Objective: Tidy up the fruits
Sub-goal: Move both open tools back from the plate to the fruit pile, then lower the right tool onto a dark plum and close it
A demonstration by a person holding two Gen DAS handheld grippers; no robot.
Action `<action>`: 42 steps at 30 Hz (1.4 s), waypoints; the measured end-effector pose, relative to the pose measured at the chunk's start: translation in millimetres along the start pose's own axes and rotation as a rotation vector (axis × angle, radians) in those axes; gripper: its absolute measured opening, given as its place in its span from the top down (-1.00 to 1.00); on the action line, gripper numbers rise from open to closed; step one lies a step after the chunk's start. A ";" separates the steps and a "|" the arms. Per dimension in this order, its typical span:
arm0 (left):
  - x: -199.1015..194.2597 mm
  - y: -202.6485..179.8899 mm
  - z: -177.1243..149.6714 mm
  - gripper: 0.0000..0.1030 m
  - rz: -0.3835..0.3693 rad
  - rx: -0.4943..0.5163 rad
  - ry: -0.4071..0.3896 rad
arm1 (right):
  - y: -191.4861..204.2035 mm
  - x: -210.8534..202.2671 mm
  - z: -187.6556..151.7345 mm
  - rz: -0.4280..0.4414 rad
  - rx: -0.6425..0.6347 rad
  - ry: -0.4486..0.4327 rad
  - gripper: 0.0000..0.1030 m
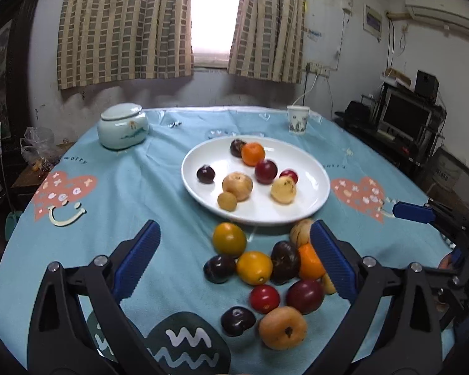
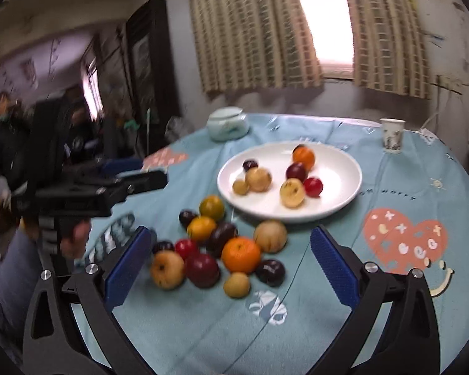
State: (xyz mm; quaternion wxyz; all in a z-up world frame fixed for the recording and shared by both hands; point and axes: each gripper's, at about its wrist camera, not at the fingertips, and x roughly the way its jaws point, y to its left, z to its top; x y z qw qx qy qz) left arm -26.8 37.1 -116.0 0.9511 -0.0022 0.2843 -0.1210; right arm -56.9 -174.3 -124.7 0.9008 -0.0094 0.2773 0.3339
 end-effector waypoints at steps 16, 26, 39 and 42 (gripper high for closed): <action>-5.6 14.5 -7.0 -0.91 -0.023 -0.061 0.051 | 1.4 27.2 -20.2 0.032 0.022 0.241 -0.97; 9.8 19.8 -12.6 -0.91 0.003 -0.102 0.112 | -0.1 36.1 -23.2 0.100 0.051 0.285 -0.97; 7.4 18.6 -12.9 -0.91 -0.008 -0.114 0.098 | -44.9 39.2 -20.9 0.130 0.327 0.234 -0.97; 7.4 18.1 -12.8 -0.91 -0.011 -0.116 0.097 | -50.6 35.3 -21.1 0.192 0.386 0.195 -0.97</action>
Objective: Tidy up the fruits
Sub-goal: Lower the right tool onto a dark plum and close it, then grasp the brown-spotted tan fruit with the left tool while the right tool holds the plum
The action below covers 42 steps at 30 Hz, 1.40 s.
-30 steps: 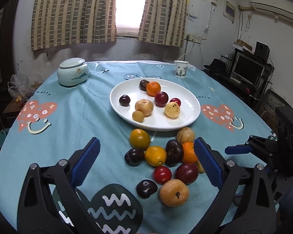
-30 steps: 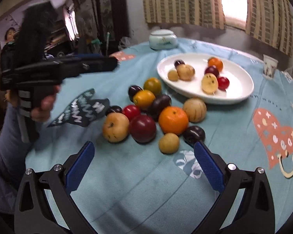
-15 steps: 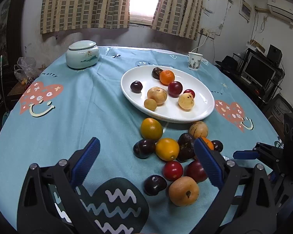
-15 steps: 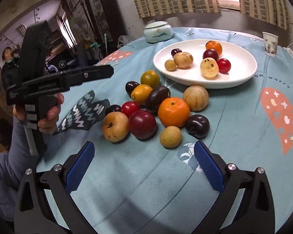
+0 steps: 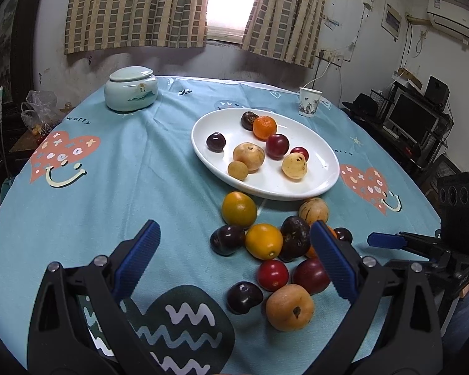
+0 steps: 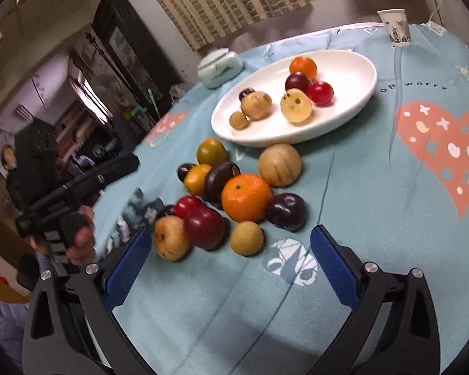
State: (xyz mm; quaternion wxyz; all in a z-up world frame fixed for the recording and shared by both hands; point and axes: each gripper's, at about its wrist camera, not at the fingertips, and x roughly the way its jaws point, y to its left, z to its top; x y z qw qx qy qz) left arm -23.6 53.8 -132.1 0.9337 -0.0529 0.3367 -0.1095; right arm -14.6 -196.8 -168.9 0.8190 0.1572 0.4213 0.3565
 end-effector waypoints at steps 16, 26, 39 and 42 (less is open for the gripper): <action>-0.7 -3.8 -0.4 -0.91 -0.007 0.009 0.009 | 16.9 14.5 -3.2 -0.329 -0.270 0.040 -0.70; 3.1 -4.7 -1.2 -0.91 -0.004 0.012 0.022 | -3.8 37.6 13.1 -0.432 -0.548 0.231 -0.25; 10.6 13.6 1.6 -0.91 -0.022 -0.074 0.089 | -4.2 52.2 17.6 -0.215 -0.610 0.240 0.44; 16.6 17.4 -0.4 -0.90 -0.011 -0.080 0.137 | -3.1 46.0 14.0 -0.221 -0.586 0.229 0.44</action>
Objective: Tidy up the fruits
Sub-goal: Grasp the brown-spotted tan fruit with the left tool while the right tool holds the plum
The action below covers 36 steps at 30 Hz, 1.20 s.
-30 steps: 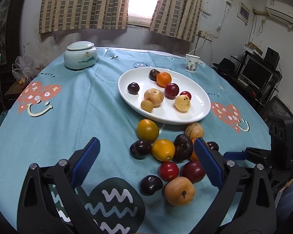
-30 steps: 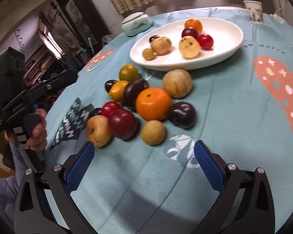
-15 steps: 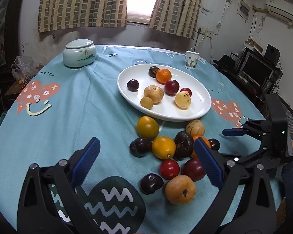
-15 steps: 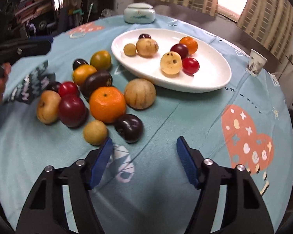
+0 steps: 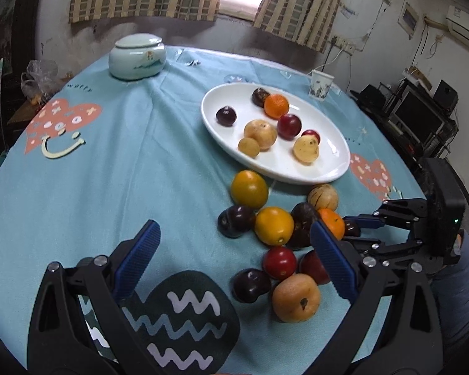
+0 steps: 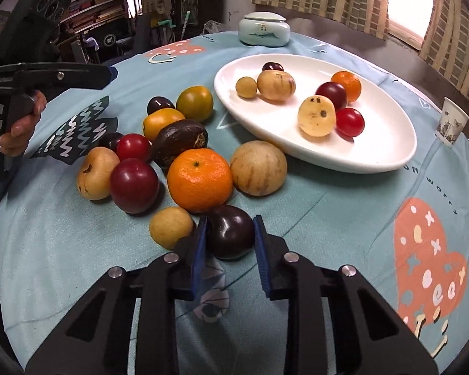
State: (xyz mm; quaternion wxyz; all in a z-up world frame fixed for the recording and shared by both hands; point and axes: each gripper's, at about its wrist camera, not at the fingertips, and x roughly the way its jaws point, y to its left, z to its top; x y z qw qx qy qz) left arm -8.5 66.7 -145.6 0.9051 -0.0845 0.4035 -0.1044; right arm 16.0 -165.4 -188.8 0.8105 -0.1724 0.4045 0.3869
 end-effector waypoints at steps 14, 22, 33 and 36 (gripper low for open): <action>-18.4 -46.9 -60.3 -0.90 0.000 0.475 0.033 | -0.4 -27.7 -17.1 0.032 0.115 -0.080 0.44; 23.1 -68.7 -53.9 -0.79 0.020 0.375 0.152 | 3.1 -26.8 -20.7 0.052 0.106 -0.076 0.44; 1.6 -68.6 -53.6 0.27 0.000 0.371 0.089 | 8.5 -23.5 -19.8 0.058 0.091 -0.064 0.44; -0.4 -68.6 -56.4 0.20 0.018 0.375 0.101 | 9.7 -22.6 -20.2 0.056 0.090 -0.058 0.44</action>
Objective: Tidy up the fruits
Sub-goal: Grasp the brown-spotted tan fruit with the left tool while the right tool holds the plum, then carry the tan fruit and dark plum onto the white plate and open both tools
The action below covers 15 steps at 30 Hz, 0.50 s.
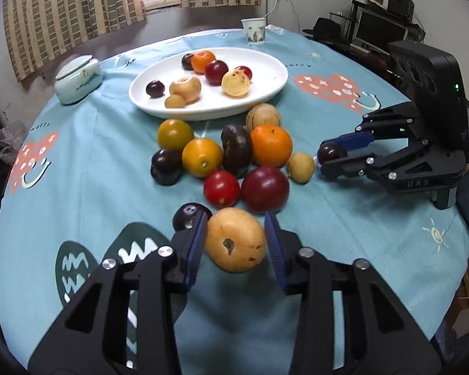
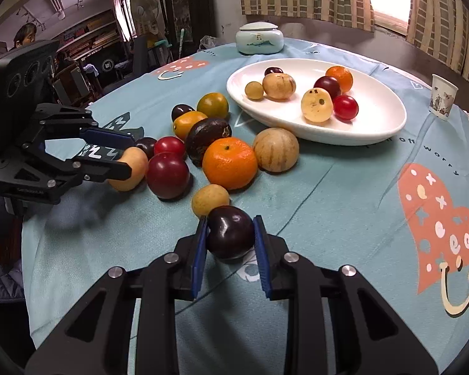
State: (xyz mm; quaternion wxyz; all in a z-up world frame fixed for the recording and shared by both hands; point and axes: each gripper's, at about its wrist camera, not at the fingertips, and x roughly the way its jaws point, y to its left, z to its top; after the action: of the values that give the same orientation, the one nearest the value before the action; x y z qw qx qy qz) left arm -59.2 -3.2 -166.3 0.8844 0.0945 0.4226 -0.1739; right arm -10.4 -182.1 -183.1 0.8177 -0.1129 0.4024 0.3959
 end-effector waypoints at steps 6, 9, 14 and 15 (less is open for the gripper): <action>5.2 5.0 -0.4 0.00 0.020 -0.058 0.074 | 0.0 0.7 0.6 0.002 0.001 -0.004 0.44; 5.2 6.3 -1.5 -0.02 0.018 -0.061 0.079 | 1.3 0.9 0.3 0.009 -0.005 -0.003 0.44; 12.2 -1.4 1.0 -0.11 0.030 -0.033 0.052 | 3.6 0.8 0.1 0.013 -0.012 -0.001 0.44; 11.7 -2.2 1.8 -0.11 0.030 -0.034 0.047 | 3.5 1.0 0.0 0.013 -0.011 -0.001 0.44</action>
State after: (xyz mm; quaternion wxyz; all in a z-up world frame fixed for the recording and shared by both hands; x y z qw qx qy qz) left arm -51.9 -8.5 -174.4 0.8782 0.0899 0.4447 -0.1511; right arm -12.7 -179.4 -183.4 0.8145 -0.1146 0.4008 0.4035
